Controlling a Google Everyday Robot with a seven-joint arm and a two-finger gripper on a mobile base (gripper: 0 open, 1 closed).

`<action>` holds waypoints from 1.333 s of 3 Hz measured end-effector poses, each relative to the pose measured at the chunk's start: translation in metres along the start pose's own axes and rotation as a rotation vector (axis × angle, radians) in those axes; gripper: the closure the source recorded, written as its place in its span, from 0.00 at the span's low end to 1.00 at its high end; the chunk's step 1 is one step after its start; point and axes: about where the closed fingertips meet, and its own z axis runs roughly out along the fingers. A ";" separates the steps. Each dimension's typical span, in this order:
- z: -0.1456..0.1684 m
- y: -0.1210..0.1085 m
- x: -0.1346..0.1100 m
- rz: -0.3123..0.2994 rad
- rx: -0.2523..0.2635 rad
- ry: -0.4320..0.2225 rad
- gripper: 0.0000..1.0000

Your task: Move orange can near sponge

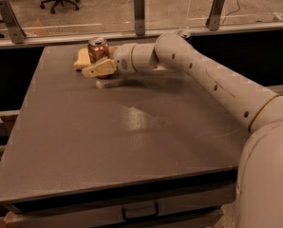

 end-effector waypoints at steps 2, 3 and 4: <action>-0.070 0.013 -0.020 -0.080 0.104 0.000 0.00; -0.146 0.044 -0.051 -0.202 0.175 0.006 0.00; -0.232 0.091 -0.102 -0.396 0.236 0.043 0.00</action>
Offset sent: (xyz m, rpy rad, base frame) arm -0.0776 -0.1328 0.0730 -0.0982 -0.1833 -0.1867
